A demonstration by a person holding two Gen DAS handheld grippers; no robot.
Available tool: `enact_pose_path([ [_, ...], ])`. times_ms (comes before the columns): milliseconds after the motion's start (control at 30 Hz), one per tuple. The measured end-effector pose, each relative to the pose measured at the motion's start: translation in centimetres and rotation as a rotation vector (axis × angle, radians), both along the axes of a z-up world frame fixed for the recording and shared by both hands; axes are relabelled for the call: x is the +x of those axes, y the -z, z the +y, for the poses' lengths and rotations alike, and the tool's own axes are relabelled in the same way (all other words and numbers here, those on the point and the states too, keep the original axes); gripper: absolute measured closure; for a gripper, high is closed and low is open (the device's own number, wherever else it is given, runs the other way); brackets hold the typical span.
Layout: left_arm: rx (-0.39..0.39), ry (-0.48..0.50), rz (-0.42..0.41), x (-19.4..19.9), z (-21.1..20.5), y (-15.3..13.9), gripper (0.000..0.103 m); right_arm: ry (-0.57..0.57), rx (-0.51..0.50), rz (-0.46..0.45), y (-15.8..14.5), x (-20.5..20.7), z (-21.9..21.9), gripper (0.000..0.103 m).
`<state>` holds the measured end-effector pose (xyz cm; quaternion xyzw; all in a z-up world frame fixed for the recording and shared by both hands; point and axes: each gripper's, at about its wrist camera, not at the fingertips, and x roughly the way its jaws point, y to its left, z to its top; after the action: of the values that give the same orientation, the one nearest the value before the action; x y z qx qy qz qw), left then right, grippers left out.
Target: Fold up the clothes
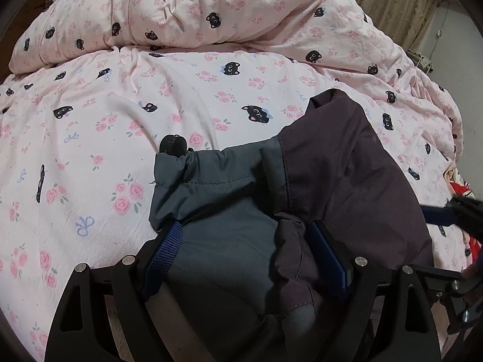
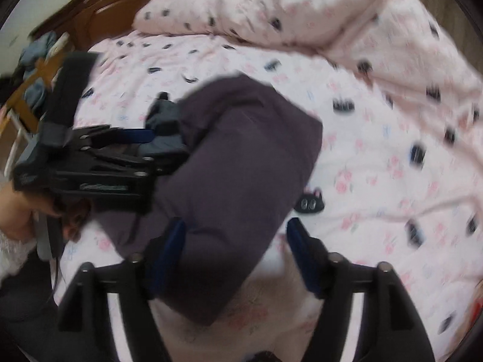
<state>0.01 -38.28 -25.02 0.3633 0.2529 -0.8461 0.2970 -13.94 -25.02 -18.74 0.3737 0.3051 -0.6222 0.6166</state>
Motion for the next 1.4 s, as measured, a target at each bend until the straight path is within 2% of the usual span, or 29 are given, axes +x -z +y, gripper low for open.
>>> enact_pose_path([
  [233, -0.009, -0.005, 0.047, 0.5, -0.1, 0.3, 0.020, 0.115, -0.055, -0.345, 1.4, -3.7, 1.7, 0.030],
  [433, -0.010, -0.006, 0.052, 0.5, -0.1, 0.4, 0.019, 0.163, -0.058, -0.544, 3.6, -4.2, 1.6, 0.027],
  [467, -0.009, -0.006, 0.054, 0.6, -0.1, 0.4, 0.019, 0.171, -0.058, -0.577, 4.0, -4.2, 1.6, 0.024],
  [533, -0.005, -0.006, 0.060, 0.6, -0.1, 0.4, 0.020, 0.188, -0.067, -0.596, 4.4, -4.1, 1.3, 0.021],
  [600, -0.001, -0.008, 0.071, 0.8, -0.2, 0.4, 0.020, 0.196, -0.074, -0.604, 4.6, -3.7, 1.0, 0.022],
  [633, 0.001, -0.008, 0.077, 0.8, -0.2, 0.3, 0.020, 0.202, -0.082, -0.614, 4.6, -3.6, 0.9, 0.025],
  [667, 0.013, -0.016, 0.095, 1.2, -0.3, 0.1, 0.020, 0.207, -0.089, -0.625, 4.7, -3.5, 0.8, 0.035],
  [800, 0.104, -0.074, 0.219, 3.8, -0.7, -1.2, 0.020, 0.227, -0.128, -0.666, 4.9, -3.5, 1.0, 0.044],
  [1000, 0.237, -0.160, 0.394, 7.8, -1.2, -3.1, 0.020, 0.227, -0.198, -0.705, 5.6, -3.9, 1.6, 0.048],
  [1133, 0.232, -0.163, 0.373, 9.1, -0.4, -3.1, 0.020, 0.218, -0.213, -0.699, 5.8, -3.6, 1.6, 0.048],
  [1300, 0.230, -0.096, 0.343, 8.2, 2.0, -2.9, 0.020, 0.217, -0.222, -0.682, 6.0, -3.5, 1.8, 0.048],
  [1400, 0.259, -0.086, 0.321, 7.7, 3.3, -2.1, 0.020, 0.221, -0.227, -0.675, 6.0, -3.5, 1.6, 0.048],
])
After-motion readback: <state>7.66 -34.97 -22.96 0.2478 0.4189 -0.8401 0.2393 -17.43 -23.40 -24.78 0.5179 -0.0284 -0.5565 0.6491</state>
